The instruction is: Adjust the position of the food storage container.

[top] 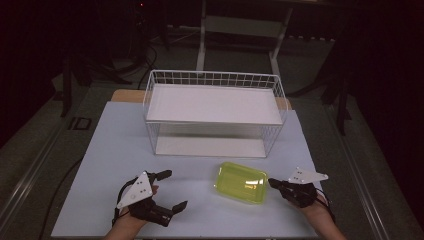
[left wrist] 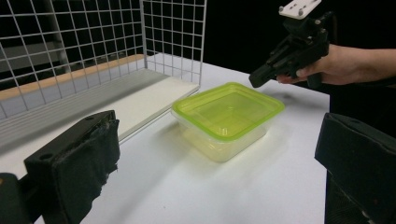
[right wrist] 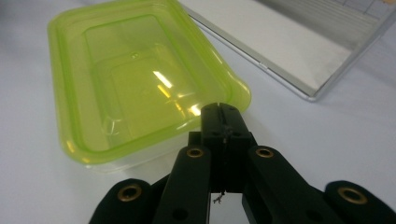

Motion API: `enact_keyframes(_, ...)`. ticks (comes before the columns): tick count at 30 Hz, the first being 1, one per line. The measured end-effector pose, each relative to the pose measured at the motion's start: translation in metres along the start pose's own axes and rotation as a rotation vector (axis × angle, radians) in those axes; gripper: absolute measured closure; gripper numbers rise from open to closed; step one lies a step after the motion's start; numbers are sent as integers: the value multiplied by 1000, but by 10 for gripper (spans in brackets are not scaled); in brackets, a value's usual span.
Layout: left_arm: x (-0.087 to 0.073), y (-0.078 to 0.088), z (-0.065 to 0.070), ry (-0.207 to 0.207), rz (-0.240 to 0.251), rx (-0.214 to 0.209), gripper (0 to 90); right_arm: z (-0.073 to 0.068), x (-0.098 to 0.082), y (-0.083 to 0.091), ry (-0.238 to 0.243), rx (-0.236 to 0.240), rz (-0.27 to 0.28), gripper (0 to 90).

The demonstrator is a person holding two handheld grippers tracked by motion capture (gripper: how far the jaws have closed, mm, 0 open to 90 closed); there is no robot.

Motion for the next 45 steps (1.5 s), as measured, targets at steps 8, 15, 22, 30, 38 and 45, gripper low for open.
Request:
enact_keyframes(8, 0, 0, 0, 2, 2, -2, 4, -3, -8, -5, -4, 10, -15, 900)
enact_keyframes(15, 0, 0, 0, 4, 0, -3, 4, -3, 0, -15, 12, 18, -25, 900)
enact_keyframes(22, 0, 0, 1, 10, -1, -7, 4, -3, 9, -31, 16, 35, -17, 900)
enact_keyframes(30, -1, 0, 0, 8, -7, -8, 4, -8, 19, -49, 33, 52, -21, 900)
enact_keyframes(38, -1, 0, 0, 15, -7, -12, 4, -15, 28, -65, 47, 73, -22, 900)
enact_keyframes(45, -2, 0, 1, 14, -9, -12, 4, -22, 33, -74, 50, 89, -15, 900)
Point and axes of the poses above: each handheld gripper's, and its own axes: y roughly backward along the jaws, x roughly out of its top, z roughly to its right, the point moved 1 cm from there along -y, roughly forward along the jaws, and after that the axes turned 7 degrees about z, right-handed, at the moved point
